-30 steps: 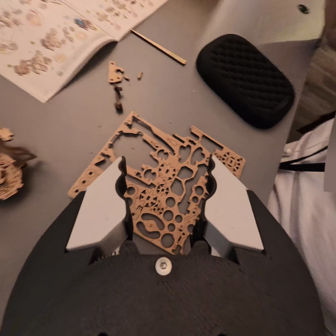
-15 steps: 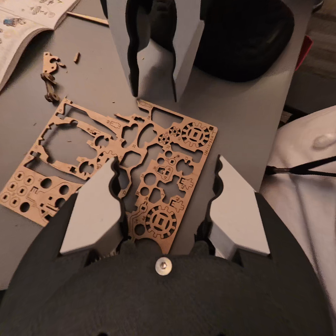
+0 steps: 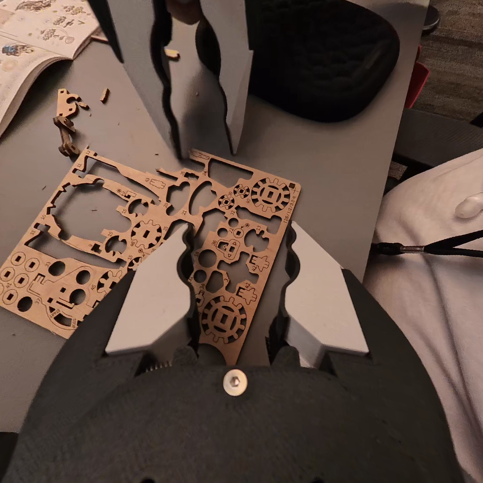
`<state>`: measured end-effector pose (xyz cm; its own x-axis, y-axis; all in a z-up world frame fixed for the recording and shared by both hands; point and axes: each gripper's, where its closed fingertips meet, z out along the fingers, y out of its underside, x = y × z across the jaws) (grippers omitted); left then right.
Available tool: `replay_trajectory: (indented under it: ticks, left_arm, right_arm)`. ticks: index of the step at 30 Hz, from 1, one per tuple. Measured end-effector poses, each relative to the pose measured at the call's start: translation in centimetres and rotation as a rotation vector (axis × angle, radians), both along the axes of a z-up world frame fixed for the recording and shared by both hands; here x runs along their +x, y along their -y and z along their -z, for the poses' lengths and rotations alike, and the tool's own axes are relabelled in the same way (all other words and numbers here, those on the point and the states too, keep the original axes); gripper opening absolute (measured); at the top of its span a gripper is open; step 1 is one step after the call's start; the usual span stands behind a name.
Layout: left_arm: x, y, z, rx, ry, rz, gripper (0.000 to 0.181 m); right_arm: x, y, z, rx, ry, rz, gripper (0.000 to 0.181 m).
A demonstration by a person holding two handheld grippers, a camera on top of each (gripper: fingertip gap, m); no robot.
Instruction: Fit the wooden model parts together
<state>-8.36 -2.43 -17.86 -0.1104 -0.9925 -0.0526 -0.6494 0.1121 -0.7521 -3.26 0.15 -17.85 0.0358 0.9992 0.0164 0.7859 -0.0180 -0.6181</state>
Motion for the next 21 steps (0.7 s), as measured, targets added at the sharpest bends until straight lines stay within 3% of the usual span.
replay_trajectory:
  ticks: [2,4,9,15,21]
  left_arm:
    - [-0.1,0.0,0.0,-0.001,0.000,0.004,0.070]
    - [-0.2,0.1,0.0,-0.003,-0.001,0.007,0.070]
    - [-0.5,0.1,0.0,-0.014,-0.006,-0.002,0.077]
    - [-0.5,0.6,-0.7,-0.137,0.025,0.003,0.087]
    - [-1.0,0.7,-1.3,0.005,0.030,0.006,0.095]
  right_arm:
    - [-0.4,-0.1,0.0,-0.010,0.005,-0.044,0.045]
    - [-0.5,0.3,0.0,-0.001,0.001,-0.119,0.023]
    - [-0.7,0.7,-0.1,-0.031,-0.004,-0.198,0.015]
    - [-1.1,1.5,-0.6,-0.027,0.011,-0.272,0.012]
    - [-1.6,1.3,-3.0,-0.087,-0.106,-0.282,0.012]
